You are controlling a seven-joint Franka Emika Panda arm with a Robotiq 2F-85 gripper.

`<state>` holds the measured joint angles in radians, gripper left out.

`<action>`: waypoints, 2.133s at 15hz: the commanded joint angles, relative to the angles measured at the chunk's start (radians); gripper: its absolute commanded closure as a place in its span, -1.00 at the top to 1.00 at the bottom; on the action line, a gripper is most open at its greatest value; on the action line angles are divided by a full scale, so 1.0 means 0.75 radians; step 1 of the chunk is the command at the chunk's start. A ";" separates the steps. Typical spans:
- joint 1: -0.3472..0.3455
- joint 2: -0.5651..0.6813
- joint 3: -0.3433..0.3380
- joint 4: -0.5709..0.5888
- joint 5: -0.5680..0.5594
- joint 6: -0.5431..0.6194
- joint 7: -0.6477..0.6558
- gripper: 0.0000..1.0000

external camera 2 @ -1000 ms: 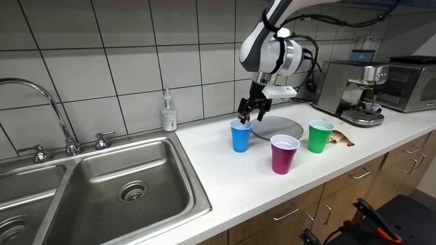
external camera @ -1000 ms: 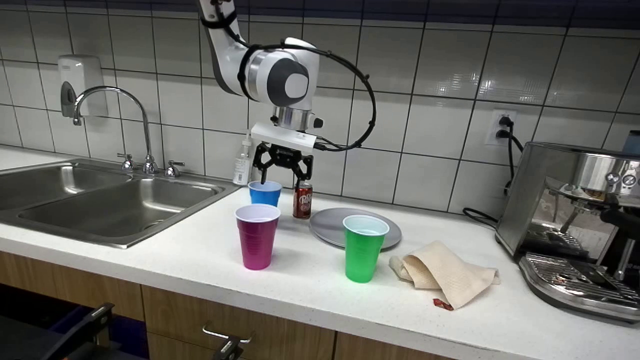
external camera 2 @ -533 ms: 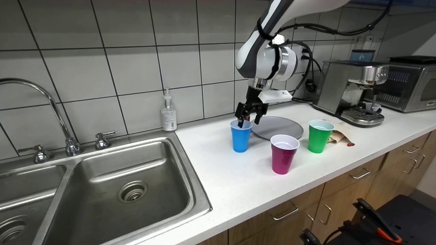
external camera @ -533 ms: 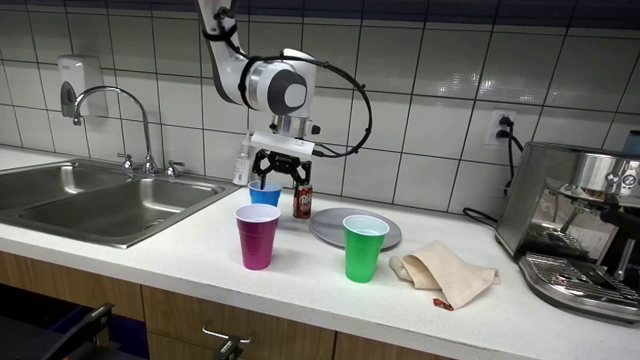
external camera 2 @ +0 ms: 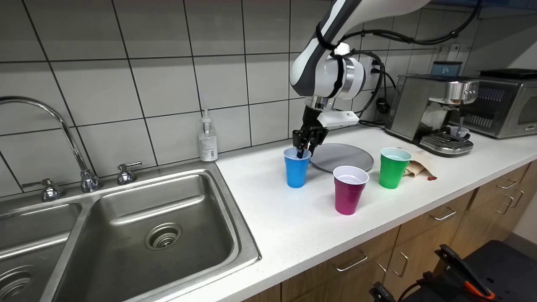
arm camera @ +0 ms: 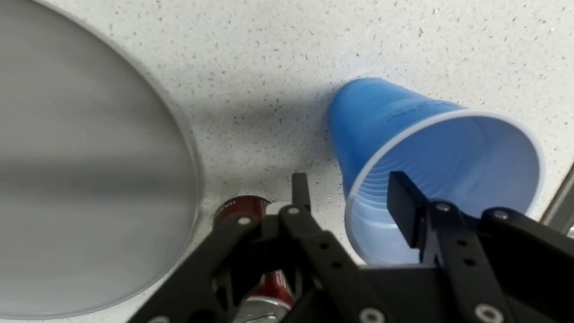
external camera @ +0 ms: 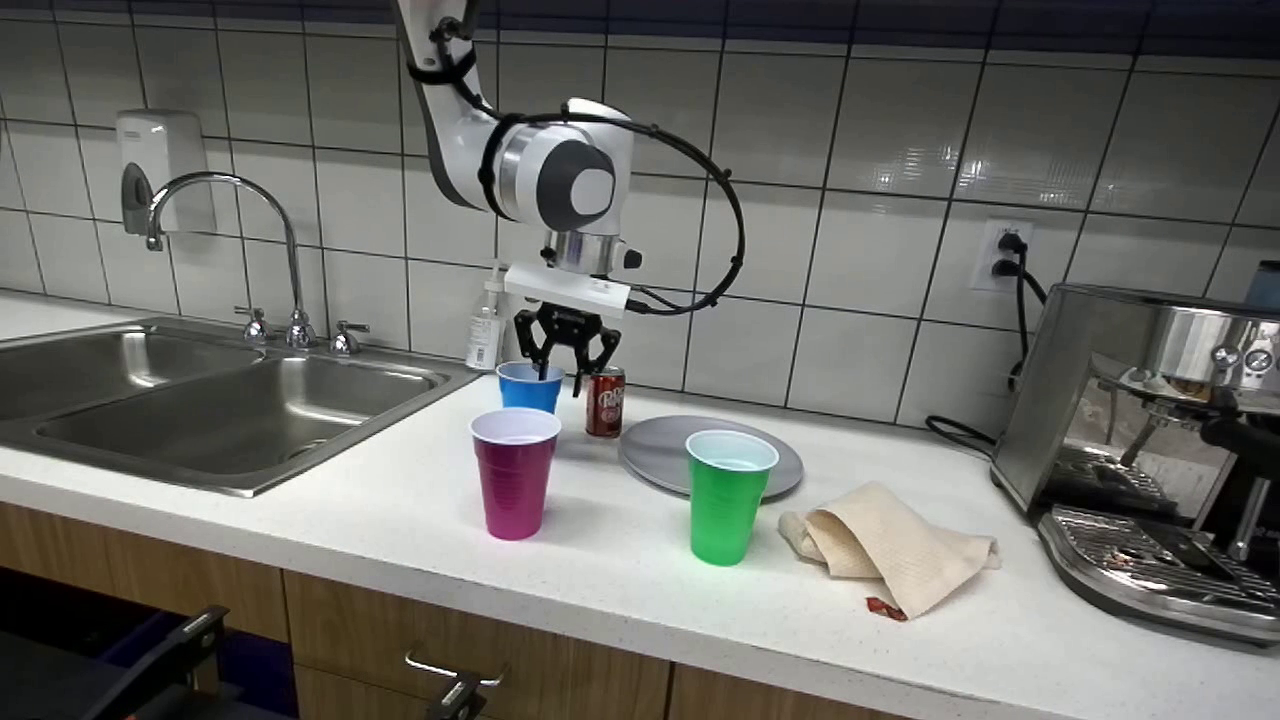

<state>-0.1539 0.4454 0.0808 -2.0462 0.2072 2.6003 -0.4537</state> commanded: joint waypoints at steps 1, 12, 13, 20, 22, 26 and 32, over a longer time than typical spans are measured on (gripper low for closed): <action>-0.015 -0.005 0.016 0.004 -0.023 0.005 0.000 -0.64; -0.072 -0.045 0.043 -0.005 0.055 -0.062 -0.030 -0.98; -0.082 -0.054 0.042 -0.005 0.069 -0.063 -0.031 -0.98; -0.153 -0.084 -0.010 0.044 0.150 -0.082 0.011 -0.98; -0.166 -0.078 -0.034 0.067 0.145 -0.076 0.034 -0.98; -0.160 -0.054 -0.103 0.120 0.107 -0.043 0.104 -0.98; -0.142 0.022 -0.161 0.249 0.062 -0.060 0.235 -0.98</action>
<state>-0.2724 0.4153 -0.0215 -1.9360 0.2865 2.5842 -0.3509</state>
